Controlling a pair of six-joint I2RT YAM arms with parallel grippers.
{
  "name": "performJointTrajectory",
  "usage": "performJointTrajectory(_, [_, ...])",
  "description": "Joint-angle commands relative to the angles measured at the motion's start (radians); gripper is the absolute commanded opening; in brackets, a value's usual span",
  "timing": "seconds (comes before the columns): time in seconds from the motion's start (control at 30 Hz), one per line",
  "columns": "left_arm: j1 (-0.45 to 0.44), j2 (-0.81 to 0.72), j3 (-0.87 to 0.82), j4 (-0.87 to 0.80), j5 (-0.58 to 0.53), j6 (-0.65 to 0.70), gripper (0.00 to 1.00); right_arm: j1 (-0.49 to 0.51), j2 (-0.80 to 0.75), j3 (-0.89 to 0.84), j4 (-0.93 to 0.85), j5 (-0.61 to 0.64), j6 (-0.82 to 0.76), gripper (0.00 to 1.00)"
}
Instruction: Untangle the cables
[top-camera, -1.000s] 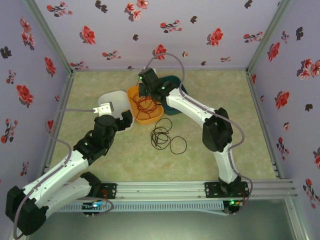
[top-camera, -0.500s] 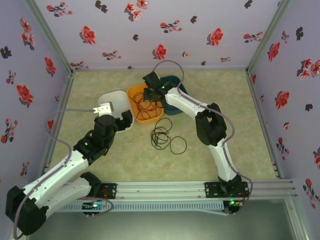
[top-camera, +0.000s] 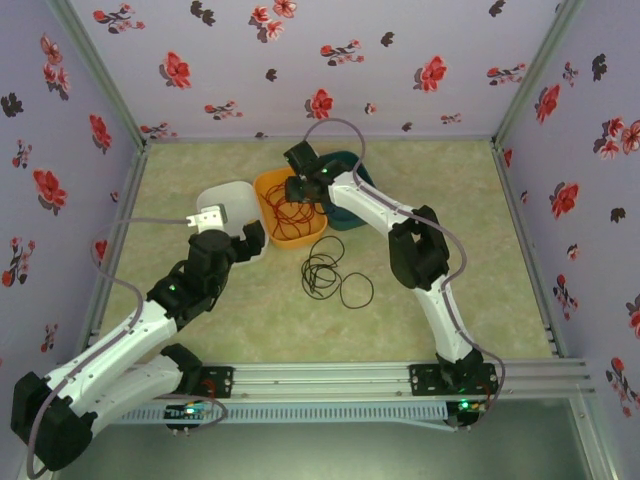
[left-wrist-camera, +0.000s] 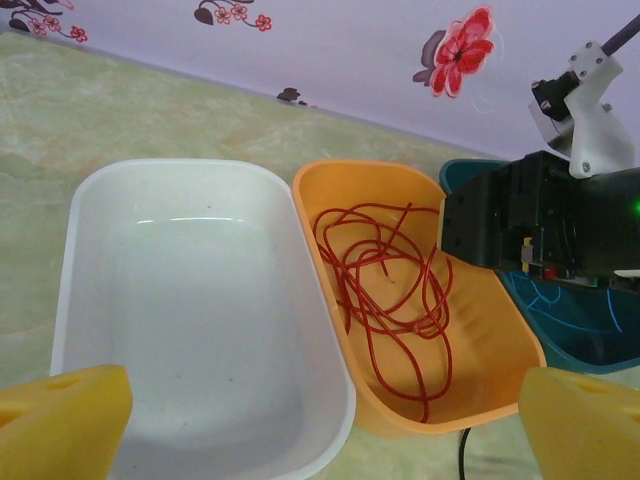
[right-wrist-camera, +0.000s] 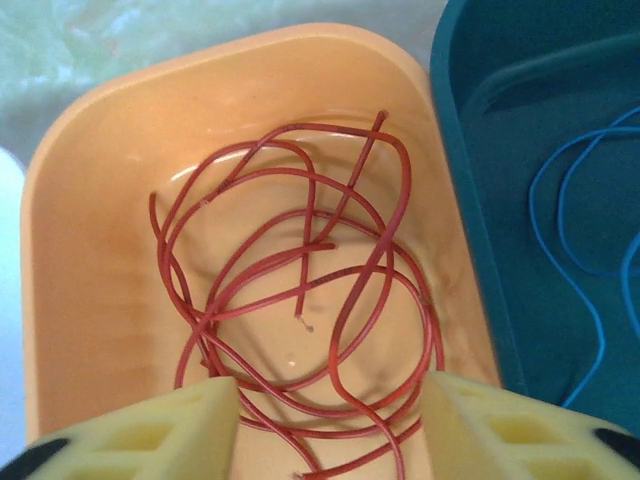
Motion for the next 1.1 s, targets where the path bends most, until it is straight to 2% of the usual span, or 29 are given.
performJointTrajectory(0.0, [0.009,-0.001,0.0,-0.018,0.003,0.008,1.0,-0.006,-0.085,-0.001,-0.04,0.046,-0.029,0.61])
performJointTrajectory(0.13, [0.009,0.014,0.024,-0.02,0.035,0.038,1.0,-0.006,-0.184,-0.082,-0.037,0.088,-0.034,0.77])
performJointTrajectory(0.2, [0.009,0.033,0.044,-0.023,0.067,0.057,1.0,-0.006,-0.254,-0.158,-0.026,0.113,-0.029,0.99])
performJointTrajectory(0.43, [-0.005,0.129,0.106,-0.024,0.181,0.118,1.0,-0.006,-0.523,-0.451,0.021,0.265,0.004,0.99])
performJointTrajectory(0.67, [-0.102,0.306,0.201,-0.068,0.245,0.221,1.0,-0.009,-0.768,-0.732,0.041,0.387,0.048,0.99])
performJointTrajectory(0.87, [-0.201,0.508,0.351,-0.213,0.276,0.327,1.0,-0.018,-0.865,-0.857,-0.003,0.439,0.065,0.99])
performJointTrajectory(1.07, [-0.253,0.601,0.395,-0.259,0.289,0.332,0.99,-0.027,-0.971,-0.983,0.014,0.512,0.106,0.99])
